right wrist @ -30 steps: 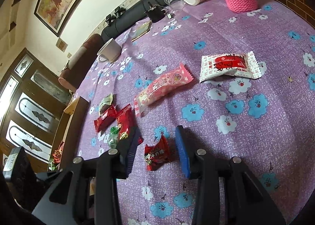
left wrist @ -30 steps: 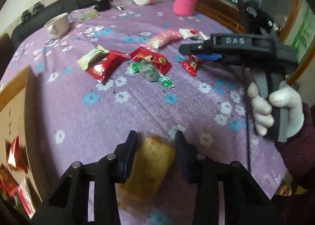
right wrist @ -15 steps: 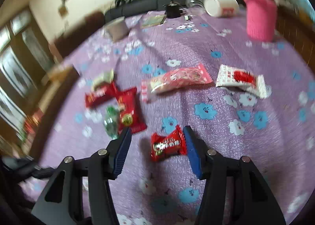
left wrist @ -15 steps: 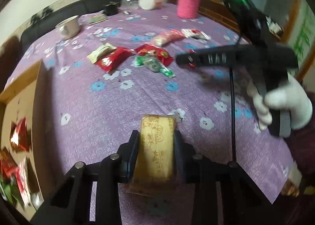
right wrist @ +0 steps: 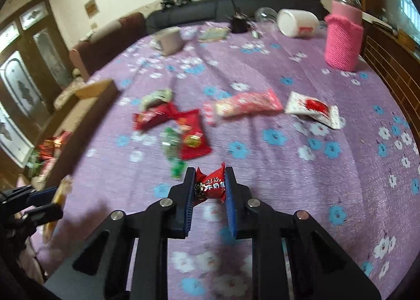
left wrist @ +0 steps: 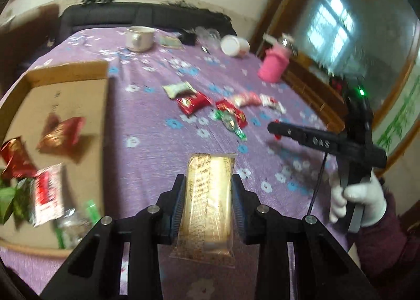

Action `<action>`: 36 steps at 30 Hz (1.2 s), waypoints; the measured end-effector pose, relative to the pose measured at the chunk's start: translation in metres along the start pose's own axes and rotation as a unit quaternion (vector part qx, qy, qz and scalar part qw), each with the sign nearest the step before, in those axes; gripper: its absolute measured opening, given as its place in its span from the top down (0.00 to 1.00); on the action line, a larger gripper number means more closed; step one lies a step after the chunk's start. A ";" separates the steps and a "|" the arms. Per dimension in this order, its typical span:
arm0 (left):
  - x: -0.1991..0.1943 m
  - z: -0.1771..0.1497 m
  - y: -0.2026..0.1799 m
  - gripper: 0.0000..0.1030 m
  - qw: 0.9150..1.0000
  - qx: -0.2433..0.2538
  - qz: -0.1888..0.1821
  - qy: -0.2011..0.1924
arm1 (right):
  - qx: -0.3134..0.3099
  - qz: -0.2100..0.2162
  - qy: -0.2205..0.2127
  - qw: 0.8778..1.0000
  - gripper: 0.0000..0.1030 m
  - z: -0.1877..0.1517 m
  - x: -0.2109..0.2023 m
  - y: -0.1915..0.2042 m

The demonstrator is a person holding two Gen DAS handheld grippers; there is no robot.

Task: Organize snacks
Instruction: 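Carry the cake bar and red candy packet over the tray and open both grippers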

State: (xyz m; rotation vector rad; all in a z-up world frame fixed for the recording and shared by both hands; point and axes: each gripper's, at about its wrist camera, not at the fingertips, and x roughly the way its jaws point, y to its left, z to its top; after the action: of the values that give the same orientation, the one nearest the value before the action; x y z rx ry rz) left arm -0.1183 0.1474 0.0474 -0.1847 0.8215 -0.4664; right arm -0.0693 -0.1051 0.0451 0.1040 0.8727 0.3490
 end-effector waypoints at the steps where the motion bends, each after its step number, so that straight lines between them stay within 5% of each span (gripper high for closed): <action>1: -0.002 0.000 0.003 0.67 1.000 -0.006 0.001 -0.006 | -0.003 0.015 -0.002 1.000 0.78 0.002 -0.003 0.008; 16: -0.069 0.023 0.123 0.67 0.988 -0.118 0.071 -0.075 | -0.099 0.153 0.036 0.982 0.77 0.028 0.025 0.154; 23: -0.059 0.054 0.196 0.67 0.976 -0.187 0.089 -0.066 | -0.125 0.185 0.072 0.972 0.77 0.038 0.064 0.215; 31: -0.041 0.060 0.230 0.67 0.969 -0.221 0.099 -0.041 | -0.147 0.204 0.089 0.964 0.77 0.053 0.104 0.270; 36: -0.053 0.057 0.235 0.56 0.968 -0.230 0.080 -0.057 | -0.159 0.200 0.089 0.963 0.74 0.061 0.128 0.292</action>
State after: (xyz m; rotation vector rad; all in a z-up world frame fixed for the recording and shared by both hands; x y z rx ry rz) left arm -0.0305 0.3782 0.0419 -0.5662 0.8148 -0.1053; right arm -0.0221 0.2156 0.0580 -0.0529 0.9611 0.8833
